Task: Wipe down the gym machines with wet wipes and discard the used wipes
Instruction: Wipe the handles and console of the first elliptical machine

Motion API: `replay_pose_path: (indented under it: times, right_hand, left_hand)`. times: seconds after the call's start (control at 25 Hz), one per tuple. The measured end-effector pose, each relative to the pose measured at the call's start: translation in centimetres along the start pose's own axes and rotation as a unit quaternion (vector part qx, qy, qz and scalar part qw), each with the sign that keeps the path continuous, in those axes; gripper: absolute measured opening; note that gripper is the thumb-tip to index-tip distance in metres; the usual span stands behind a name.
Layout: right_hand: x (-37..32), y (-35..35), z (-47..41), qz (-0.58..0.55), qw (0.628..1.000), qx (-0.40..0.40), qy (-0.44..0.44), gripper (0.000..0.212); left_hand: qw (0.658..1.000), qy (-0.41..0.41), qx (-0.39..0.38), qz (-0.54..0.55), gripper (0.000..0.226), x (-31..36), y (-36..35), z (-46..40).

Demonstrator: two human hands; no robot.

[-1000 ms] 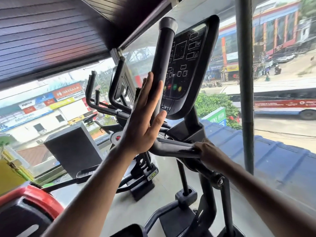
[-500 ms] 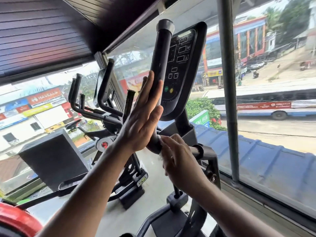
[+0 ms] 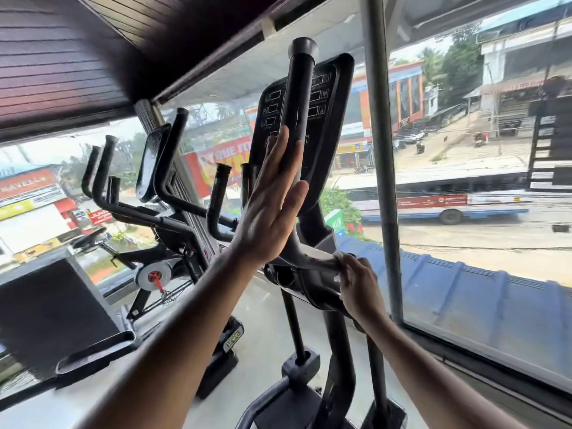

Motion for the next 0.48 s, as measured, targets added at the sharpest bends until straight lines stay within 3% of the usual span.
replay_pose_path:
  times: [0.08,0.2,0.32,0.48]
  right_hand:
    - [1.1,0.0,-0.2,-0.06,0.997,0.017,-0.039,0.021]
    - [3.8,-0.3,0.9,-0.202,0.968,0.068,-0.13,0.026]
    - [6.5,-2.6,2.6,-0.338,0.903,0.113,-0.24,0.032]
    - [6.6,-5.5,2.0,-0.529,0.786,0.169,-0.271,0.036]
  left_hand:
    - [1.0,-0.002,0.008,0.011,0.056,0.1,-0.2,0.3]
    - [1.0,-0.004,0.009,0.015,0.057,0.0,-0.2,0.4]
    - [1.0,-0.01,0.017,0.011,0.055,0.1,-0.1,0.5]
    - [0.999,-0.031,0.018,0.03,0.053,-0.1,-0.4,0.4]
Point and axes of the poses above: each hand's wrist, its own z-axis away from the middle knuckle, its own y-axis out of the back of the hand, x = y × z, the point moved 8 cm from there along -z, towards the middle knuckle, and after that the axes turned 8 degrees about -x, right-handed, at the moved point
